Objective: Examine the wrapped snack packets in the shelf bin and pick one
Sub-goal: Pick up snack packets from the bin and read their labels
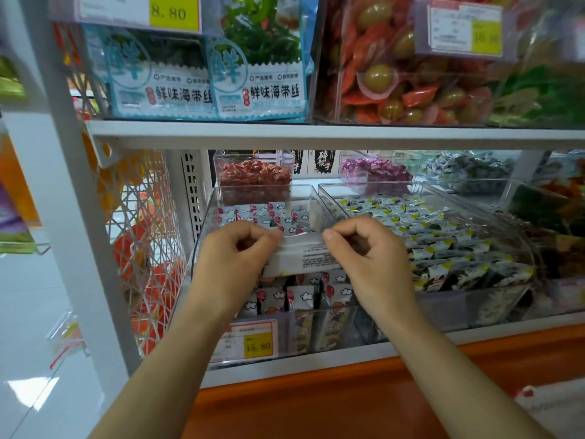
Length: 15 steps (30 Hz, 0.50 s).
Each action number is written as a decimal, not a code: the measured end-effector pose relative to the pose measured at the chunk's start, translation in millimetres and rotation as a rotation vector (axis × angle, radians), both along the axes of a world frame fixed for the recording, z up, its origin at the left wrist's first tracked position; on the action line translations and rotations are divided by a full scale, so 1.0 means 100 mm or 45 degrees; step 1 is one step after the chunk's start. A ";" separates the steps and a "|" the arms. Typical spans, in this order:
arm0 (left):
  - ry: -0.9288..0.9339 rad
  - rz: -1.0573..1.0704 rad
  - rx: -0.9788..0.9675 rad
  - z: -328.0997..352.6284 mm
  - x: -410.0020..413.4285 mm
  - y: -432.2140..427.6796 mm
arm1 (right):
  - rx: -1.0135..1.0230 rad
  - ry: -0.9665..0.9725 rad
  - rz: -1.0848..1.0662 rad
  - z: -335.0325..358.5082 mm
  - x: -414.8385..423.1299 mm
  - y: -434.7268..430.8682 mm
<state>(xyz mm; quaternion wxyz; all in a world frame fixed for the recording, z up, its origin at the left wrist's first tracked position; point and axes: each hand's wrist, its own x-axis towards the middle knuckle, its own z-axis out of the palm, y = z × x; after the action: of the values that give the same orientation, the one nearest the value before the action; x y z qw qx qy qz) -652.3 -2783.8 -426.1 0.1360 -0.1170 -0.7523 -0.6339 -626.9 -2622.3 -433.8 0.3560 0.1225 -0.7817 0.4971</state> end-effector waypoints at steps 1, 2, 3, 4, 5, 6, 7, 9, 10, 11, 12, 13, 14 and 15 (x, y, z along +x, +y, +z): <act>0.010 0.016 -0.008 0.00 0.00 0.00 | -0.001 0.000 0.003 0.00 0.00 0.00; 0.017 0.030 -0.012 -0.01 -0.01 0.01 | -0.004 -0.003 0.006 -0.01 0.00 -0.01; 0.015 0.042 -0.002 -0.01 -0.01 0.01 | -0.005 -0.018 0.021 -0.01 0.00 0.00; -0.006 0.050 0.031 -0.01 -0.02 0.02 | -0.001 -0.057 0.057 0.00 0.00 0.00; -0.035 0.055 0.080 -0.01 -0.03 0.02 | 0.012 -0.117 0.109 0.00 0.00 0.01; -0.059 0.063 0.127 -0.01 -0.04 0.02 | 0.032 -0.184 0.172 0.00 0.00 0.03; -0.072 0.068 0.158 0.00 -0.05 0.02 | 0.057 -0.230 0.213 0.01 -0.01 0.04; -0.088 0.024 0.226 0.02 -0.06 0.02 | 0.079 -0.233 0.167 0.03 -0.03 0.06; -0.096 -0.014 0.258 0.02 -0.06 0.03 | 0.037 -0.205 0.095 0.05 -0.04 0.08; -0.093 -0.030 0.254 0.02 -0.07 0.03 | -0.062 -0.165 0.020 0.06 -0.06 0.10; -0.067 -0.006 0.194 0.01 -0.09 0.03 | -0.196 -0.122 -0.038 0.07 -0.08 0.13; -0.015 0.042 0.084 0.00 -0.12 0.04 | -0.326 -0.076 -0.090 0.08 -0.10 0.17; 0.053 0.088 -0.054 -0.02 -0.15 0.04 | -0.431 -0.035 -0.139 0.08 -0.11 0.21; 0.118 0.119 -0.205 -0.03 -0.17 0.04 | -0.503 -0.013 -0.180 0.08 -0.13 0.26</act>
<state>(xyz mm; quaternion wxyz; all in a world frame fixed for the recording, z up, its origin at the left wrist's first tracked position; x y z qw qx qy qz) -669.3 -2779.8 -429.6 0.1903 -0.1217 -0.7984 -0.5582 -639.9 -2596.5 -426.0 0.4030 -0.0074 -0.6776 0.6151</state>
